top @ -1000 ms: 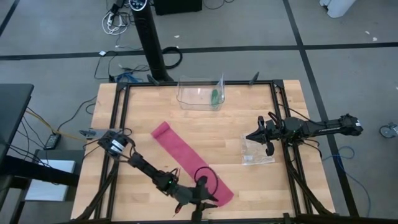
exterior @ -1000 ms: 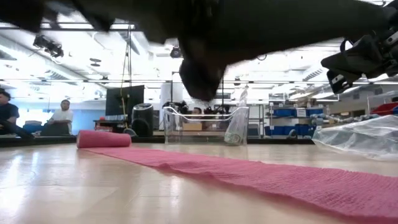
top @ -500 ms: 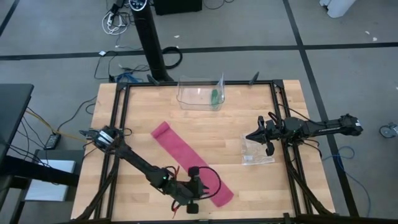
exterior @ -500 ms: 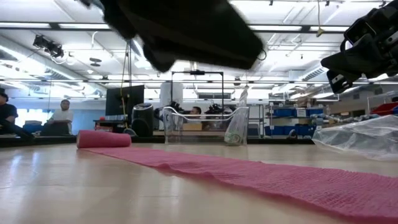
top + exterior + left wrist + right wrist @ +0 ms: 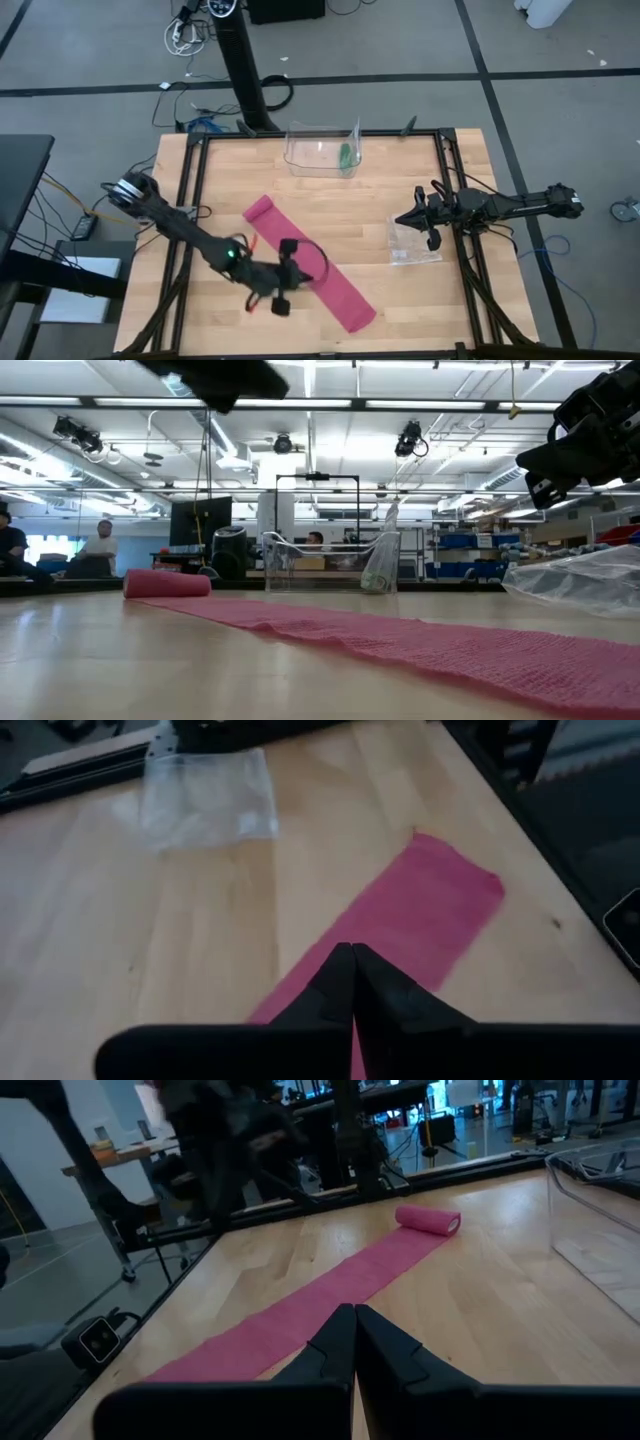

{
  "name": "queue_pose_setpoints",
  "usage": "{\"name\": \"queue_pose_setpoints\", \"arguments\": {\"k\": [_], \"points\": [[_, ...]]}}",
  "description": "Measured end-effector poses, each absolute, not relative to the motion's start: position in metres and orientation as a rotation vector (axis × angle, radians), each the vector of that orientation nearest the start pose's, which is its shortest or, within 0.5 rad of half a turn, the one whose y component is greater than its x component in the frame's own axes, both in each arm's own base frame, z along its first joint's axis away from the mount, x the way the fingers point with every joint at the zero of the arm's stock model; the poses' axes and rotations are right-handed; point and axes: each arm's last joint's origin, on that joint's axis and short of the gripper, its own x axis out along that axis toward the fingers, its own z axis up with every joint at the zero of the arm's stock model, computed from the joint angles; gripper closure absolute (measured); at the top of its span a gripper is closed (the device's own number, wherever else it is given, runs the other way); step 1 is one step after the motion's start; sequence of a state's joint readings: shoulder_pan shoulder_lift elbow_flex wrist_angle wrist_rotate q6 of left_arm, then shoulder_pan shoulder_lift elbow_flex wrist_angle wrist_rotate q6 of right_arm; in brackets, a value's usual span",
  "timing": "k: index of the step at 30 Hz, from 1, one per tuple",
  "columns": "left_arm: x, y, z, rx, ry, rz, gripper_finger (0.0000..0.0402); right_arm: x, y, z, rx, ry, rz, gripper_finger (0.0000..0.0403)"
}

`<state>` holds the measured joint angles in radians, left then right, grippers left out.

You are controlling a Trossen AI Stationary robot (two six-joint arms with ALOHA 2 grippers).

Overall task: Roll bandage
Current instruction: Roll the pink bandage

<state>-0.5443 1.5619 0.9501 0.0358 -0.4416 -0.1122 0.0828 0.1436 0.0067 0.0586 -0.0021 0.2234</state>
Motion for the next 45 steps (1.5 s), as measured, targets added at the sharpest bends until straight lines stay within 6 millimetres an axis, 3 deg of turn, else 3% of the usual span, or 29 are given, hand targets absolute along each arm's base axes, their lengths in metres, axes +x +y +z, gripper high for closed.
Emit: {"name": "queue_pose_setpoints", "arguments": {"k": [4, 9, 16, 23, 29, 34, 45], "points": [[0.267, -0.138, 0.209, 0.028, 0.448, -0.126, 0.0397, 0.106, 0.009, 0.161, 0.189, 0.073, 0.078, 0.0396], [0.240, -0.112, 0.179, -0.149, 0.481, -0.045, 0.0398, 0.106, 0.009, 0.166, 0.001, 0.015, 0.085, 0.0395], [0.210, -0.097, 0.150, -0.334, 0.571, 0.157, 0.0399, 0.106, 0.009, 0.176, -0.147, -0.094, 0.077, 0.0396], [0.198, -0.090, 0.139, -0.371, 0.658, 0.317, 0.0400, 0.105, 0.009, 0.179, -0.181, -0.132, 0.071, 0.0399], [0.190, -0.086, 0.137, -0.427, 0.711, 0.399, 0.0399, 0.105, 0.009, 0.181, -0.219, -0.151, 0.091, 0.0400], [0.178, -0.085, 0.149, -0.472, 0.690, 0.425, 0.0399, 0.107, 0.010, 0.183, -0.224, -0.171, 0.107, 0.0400], [0.142, -0.071, 0.175, -0.538, 0.605, 0.530, 0.0398, 0.124, -0.004, 0.177, -0.008, -0.095, -0.169, 0.0364]]}}
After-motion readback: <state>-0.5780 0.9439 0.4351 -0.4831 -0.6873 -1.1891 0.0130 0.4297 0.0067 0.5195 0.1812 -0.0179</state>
